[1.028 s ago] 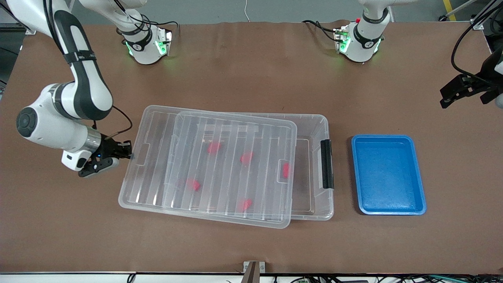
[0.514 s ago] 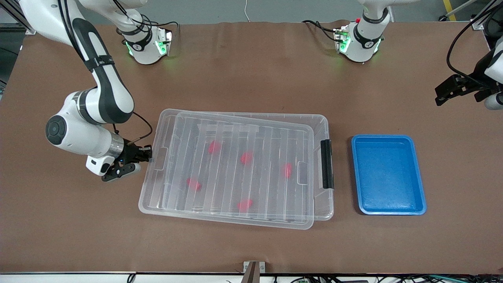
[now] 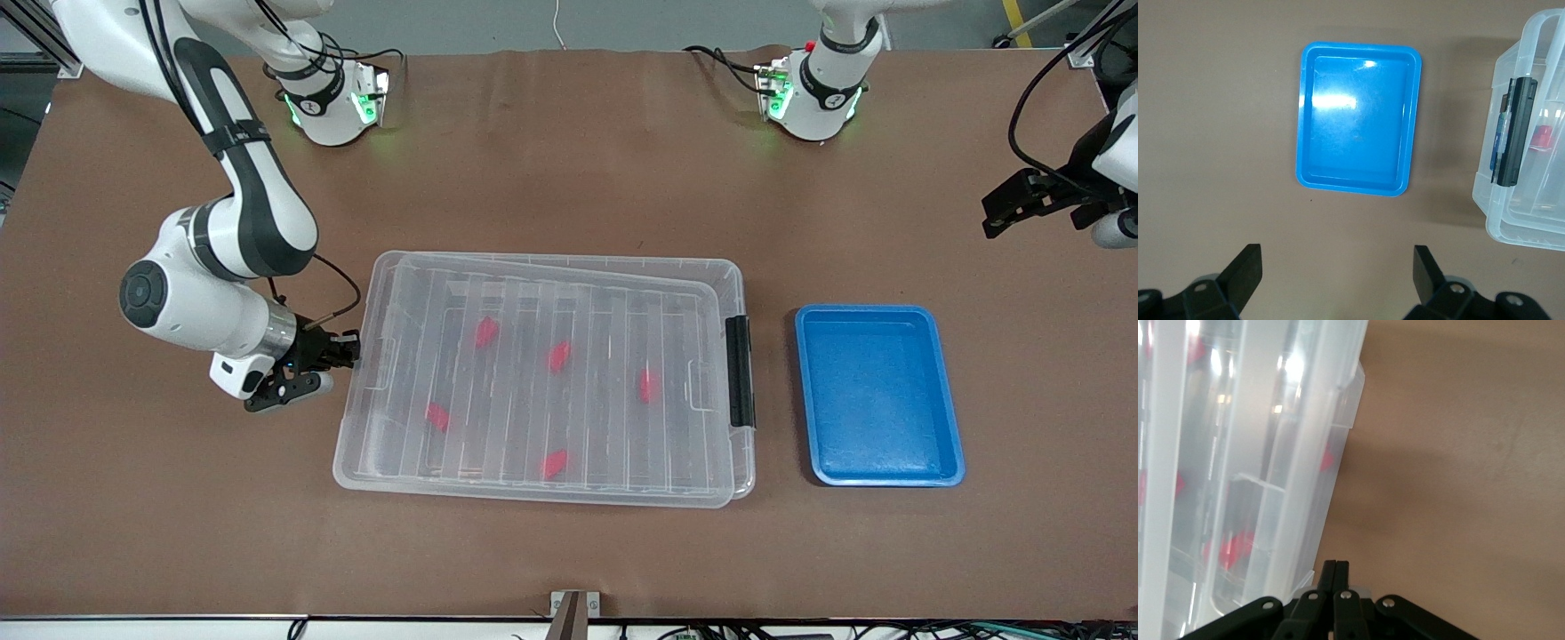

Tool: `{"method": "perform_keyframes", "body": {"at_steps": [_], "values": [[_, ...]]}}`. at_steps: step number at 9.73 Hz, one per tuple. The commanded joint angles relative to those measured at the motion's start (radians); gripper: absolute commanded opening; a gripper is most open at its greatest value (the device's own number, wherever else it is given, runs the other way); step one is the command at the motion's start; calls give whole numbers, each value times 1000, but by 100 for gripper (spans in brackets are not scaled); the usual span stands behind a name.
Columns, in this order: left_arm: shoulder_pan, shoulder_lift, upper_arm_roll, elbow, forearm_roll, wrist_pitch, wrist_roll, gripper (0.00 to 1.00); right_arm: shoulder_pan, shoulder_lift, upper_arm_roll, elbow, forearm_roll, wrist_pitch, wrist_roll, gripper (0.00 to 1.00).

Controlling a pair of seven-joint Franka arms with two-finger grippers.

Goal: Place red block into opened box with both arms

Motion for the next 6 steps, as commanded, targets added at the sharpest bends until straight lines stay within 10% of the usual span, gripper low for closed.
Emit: {"method": "perform_keyframes", "body": {"at_steps": [1, 2, 6], "values": [[-9, -16, 10, -44, -4, -14, 15, 100, -62, -6, -3, 125, -87, -185, 6, 59], [-5, -13, 7, -41, -12, -14, 14, 100, -85, -14, -19, 203, -112, -280, 9, 100], [-7, -10, -1, -33, -18, -12, 7, 100, -90, -267, -152, 270, -229, -486, 264, 100]]}}
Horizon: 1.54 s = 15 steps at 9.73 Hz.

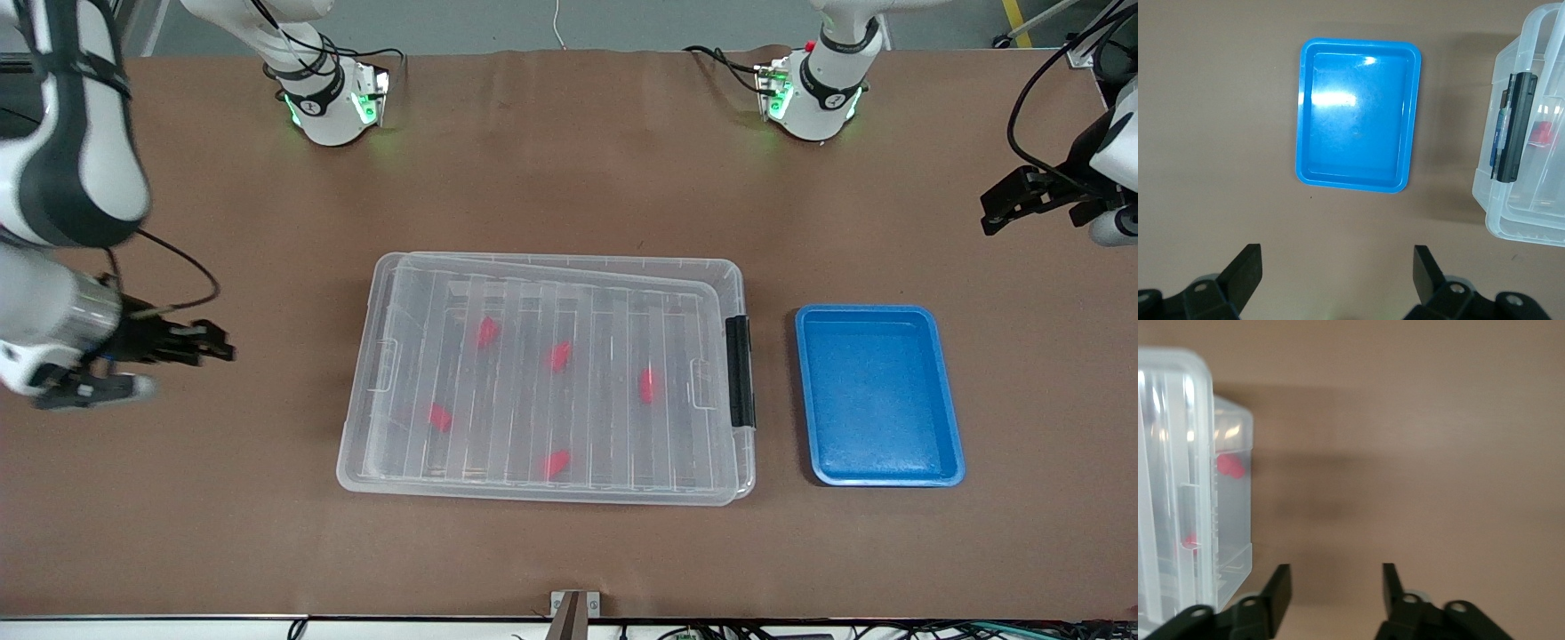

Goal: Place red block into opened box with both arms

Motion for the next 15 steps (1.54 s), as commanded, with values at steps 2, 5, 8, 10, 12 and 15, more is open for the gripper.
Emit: {"method": "perform_keyframes", "body": {"at_steps": [2, 5, 8, 10, 12, 15], "values": [[-4, -8, -2, -30, -36, -5, 4, 100, -13, -200, -28, -32, -72, -153, 102, 100], [-6, -14, -5, -32, -64, -23, 15, 100, -58, -218, -36, 53, -59, -323, 92, 100], [-6, -20, -30, -30, -67, -36, 15, 100, -58, -210, -34, 58, -62, -316, 86, 100], [-4, -19, -34, -26, -66, -36, 18, 100, -58, -210, -36, 58, -60, -318, 86, 100], [0, -11, -34, -6, -67, -36, 18, 100, -57, -210, -34, 58, -62, -320, 86, 100], [-4, -5, -33, 5, -67, -36, 17, 100, -58, -210, -34, 58, -60, -321, 86, 100]]}}
